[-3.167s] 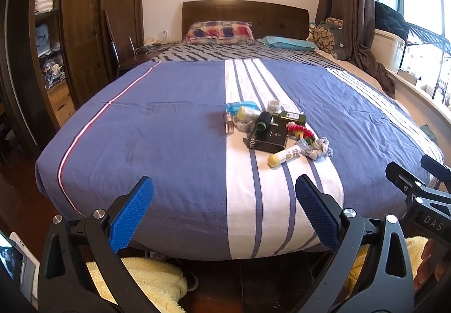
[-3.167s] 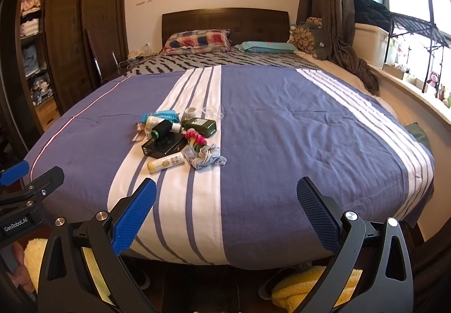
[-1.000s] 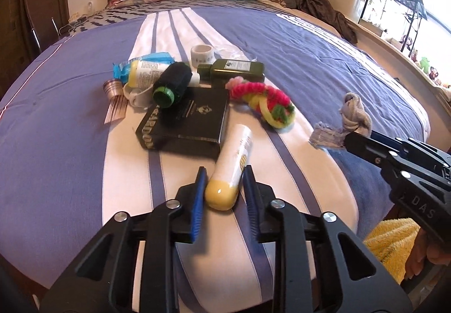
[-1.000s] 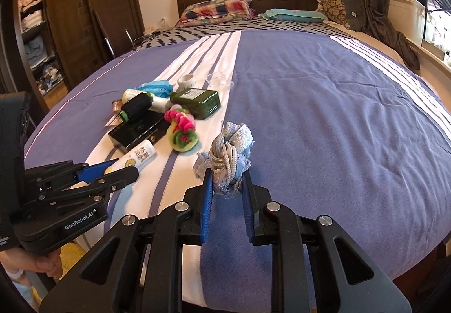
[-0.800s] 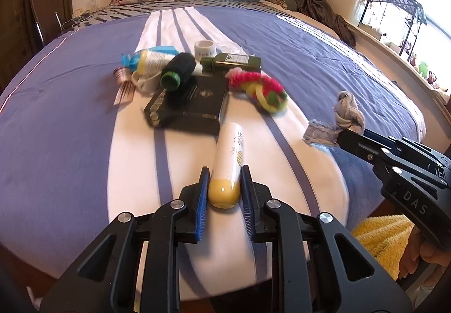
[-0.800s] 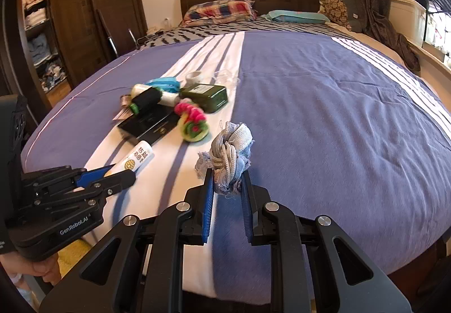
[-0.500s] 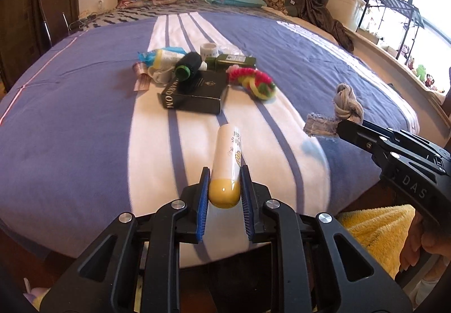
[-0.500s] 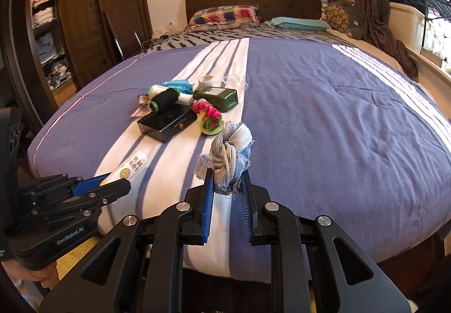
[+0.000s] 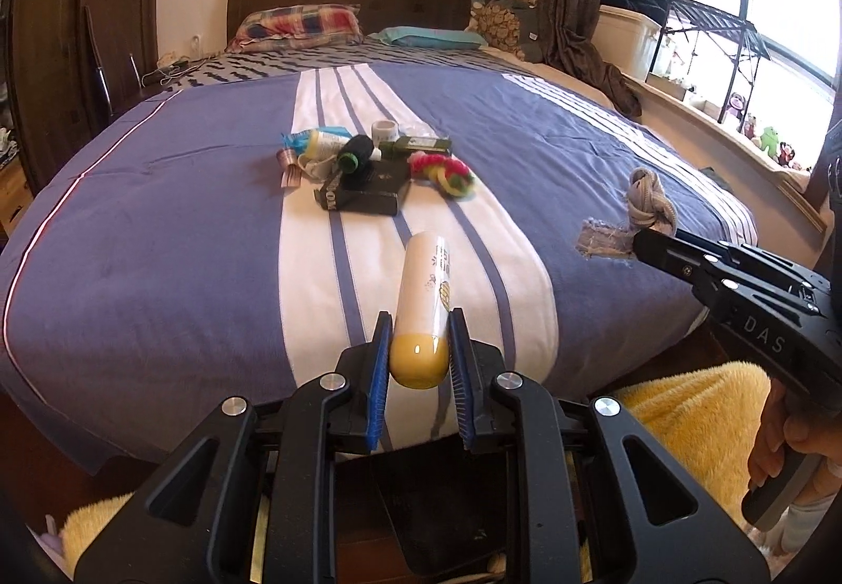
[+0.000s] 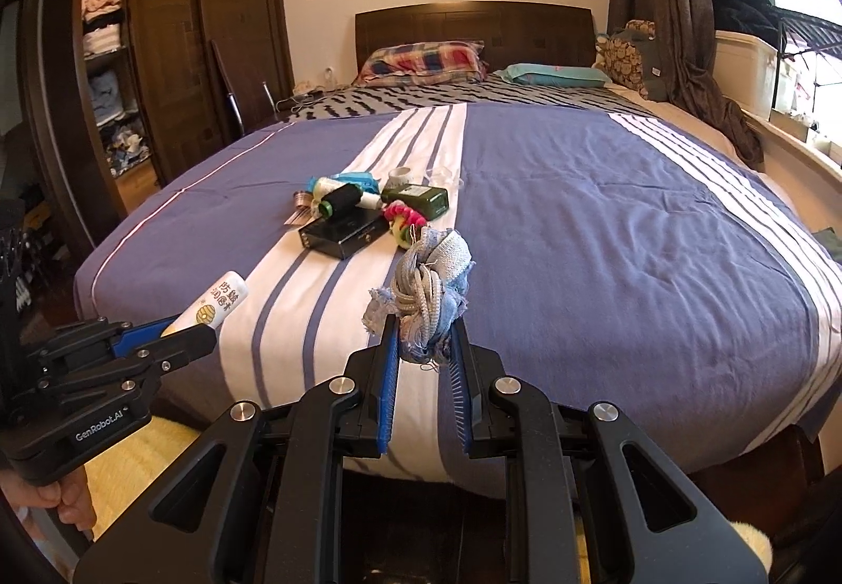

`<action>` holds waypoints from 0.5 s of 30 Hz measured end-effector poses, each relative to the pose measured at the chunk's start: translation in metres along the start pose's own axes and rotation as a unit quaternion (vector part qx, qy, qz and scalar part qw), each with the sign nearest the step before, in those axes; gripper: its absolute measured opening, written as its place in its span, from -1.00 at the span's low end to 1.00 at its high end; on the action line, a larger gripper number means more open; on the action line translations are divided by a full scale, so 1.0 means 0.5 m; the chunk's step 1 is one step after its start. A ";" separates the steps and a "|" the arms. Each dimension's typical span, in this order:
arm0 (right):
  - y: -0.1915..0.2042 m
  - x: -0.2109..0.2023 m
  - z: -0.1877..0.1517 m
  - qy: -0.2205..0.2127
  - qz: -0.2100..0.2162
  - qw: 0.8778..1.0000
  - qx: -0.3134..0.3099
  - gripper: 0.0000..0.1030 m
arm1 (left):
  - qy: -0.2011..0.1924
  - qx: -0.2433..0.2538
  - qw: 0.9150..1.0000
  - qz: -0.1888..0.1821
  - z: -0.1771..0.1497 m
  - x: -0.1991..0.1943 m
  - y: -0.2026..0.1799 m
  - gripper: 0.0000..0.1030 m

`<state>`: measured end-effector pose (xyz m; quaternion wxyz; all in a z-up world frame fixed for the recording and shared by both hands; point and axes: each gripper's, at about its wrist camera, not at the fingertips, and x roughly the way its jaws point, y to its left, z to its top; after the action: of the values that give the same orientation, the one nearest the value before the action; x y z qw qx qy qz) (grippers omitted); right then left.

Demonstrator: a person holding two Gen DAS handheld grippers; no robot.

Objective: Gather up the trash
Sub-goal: 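Lower both tools to the bin and open both grippers, dropping tube and cloth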

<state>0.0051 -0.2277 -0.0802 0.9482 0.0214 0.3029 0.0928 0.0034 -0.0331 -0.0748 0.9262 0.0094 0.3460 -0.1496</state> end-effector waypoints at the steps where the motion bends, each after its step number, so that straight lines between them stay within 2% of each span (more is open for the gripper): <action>1: -0.001 -0.004 -0.006 0.003 0.000 1.000 -0.001 -0.63 | 0.002 -0.001 1.000 -0.001 -0.009 -0.004 -0.002 -0.62; 7: -0.010 -0.004 -0.050 0.034 0.009 0.999 0.005 -0.63 | 0.025 -0.006 1.000 -0.009 -0.054 0.000 -0.007 -0.62; 15: 0.004 0.044 -0.118 0.097 0.031 0.995 0.013 -0.63 | 0.085 -0.020 0.996 -0.009 -0.126 0.052 0.001 -0.62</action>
<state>-0.0116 -0.2225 -0.1407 0.9107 0.0341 0.3938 0.1196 -0.0183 -0.0322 -0.1396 0.8920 0.0007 0.4266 -0.1496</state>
